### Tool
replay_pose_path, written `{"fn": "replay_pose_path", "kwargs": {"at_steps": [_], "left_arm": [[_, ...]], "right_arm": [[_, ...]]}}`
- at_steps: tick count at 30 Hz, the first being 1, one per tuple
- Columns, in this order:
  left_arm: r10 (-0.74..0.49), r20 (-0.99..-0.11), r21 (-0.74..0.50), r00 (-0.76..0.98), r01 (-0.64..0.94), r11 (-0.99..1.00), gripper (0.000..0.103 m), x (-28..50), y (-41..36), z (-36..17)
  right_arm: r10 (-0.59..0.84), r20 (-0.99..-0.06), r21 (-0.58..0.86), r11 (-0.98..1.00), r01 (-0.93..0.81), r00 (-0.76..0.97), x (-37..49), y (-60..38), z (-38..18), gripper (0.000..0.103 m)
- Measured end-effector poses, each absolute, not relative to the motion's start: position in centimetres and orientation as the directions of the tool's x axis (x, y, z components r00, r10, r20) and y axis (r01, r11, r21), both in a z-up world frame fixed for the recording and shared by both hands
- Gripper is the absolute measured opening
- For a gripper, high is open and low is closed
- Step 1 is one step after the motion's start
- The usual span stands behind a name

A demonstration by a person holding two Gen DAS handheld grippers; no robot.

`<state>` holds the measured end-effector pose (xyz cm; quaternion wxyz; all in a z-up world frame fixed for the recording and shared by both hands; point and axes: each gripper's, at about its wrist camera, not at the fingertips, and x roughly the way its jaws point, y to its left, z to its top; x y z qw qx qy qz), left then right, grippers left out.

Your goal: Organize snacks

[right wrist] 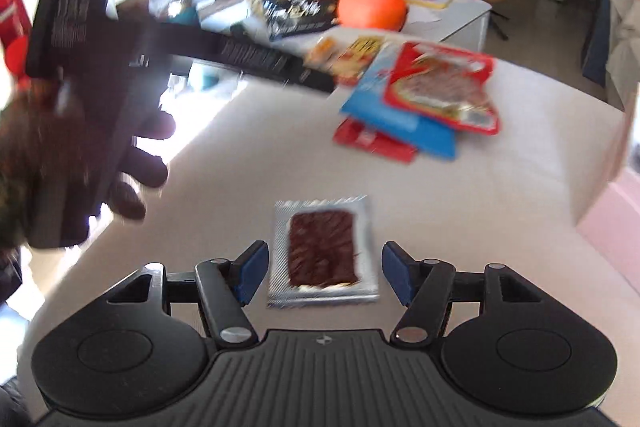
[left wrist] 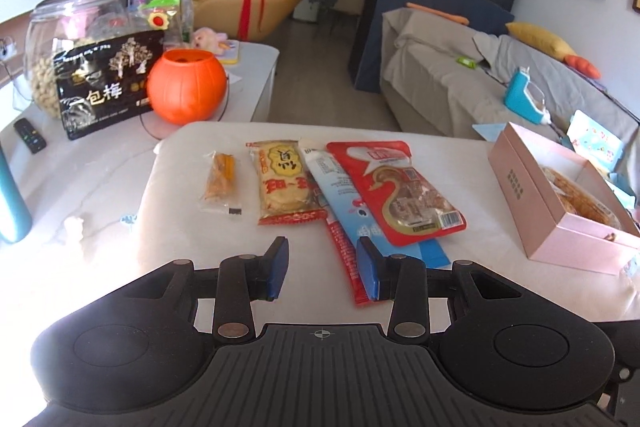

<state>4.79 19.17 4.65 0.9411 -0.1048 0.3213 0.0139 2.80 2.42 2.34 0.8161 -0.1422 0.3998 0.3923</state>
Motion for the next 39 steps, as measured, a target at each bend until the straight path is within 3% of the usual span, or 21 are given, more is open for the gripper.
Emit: {"fn": "replay_pose_path", "kwargs": {"at_steps": [6, 15, 21, 24, 32, 35, 39], "left_arm": [[-0.060, -0.571, -0.216, 0.818, -0.080, 0.973, 0.041, 5.6, 18.4, 4.6], [-0.087, -0.539, -0.223, 0.838, -0.042, 0.974, 0.041, 11.1, 15.3, 5.8], [0.066, -0.622, -0.021, 0.780, -0.101, 0.995, 0.044, 18.2, 12.0, 4.3], [0.048, -0.616, 0.030, 0.787, -0.038, 0.999, 0.044, 18.7, 10.5, 3.7], [-0.084, -0.647, 0.189, 0.758, 0.267, 0.945, 0.050, 13.3, 6.8, 2.3], [-0.111, -0.667, 0.114, 0.737, 0.247, 0.962, 0.050, 12.4, 7.9, 2.5], [-0.185, -0.671, -0.243, 0.718, 0.023, 0.970, 0.048, 14.1, 12.0, 3.9]], "right_arm": [[0.493, -0.719, -0.022, 0.690, -0.724, 0.491, 1.2, -0.3, 2.9, 0.056], [0.370, -0.693, -0.016, 0.850, -0.526, 0.619, 2.1, -10.4, 1.7, 0.060], [0.366, -0.654, 0.017, 0.882, -0.471, 0.662, 1.8, -12.4, 0.9, 0.065], [0.352, -0.651, 0.010, 0.890, -0.456, 0.673, 1.8, -12.6, 0.9, 0.071], [0.370, -0.646, 0.062, 0.898, -0.437, 0.668, 2.3, -13.4, 0.9, 0.071], [0.366, -0.647, 0.058, 0.898, -0.435, 0.669, 2.4, -13.2, 0.8, 0.072], [0.356, -0.648, 0.052, 0.902, -0.428, 0.673, 2.6, -12.9, 0.8, 0.073]]}}
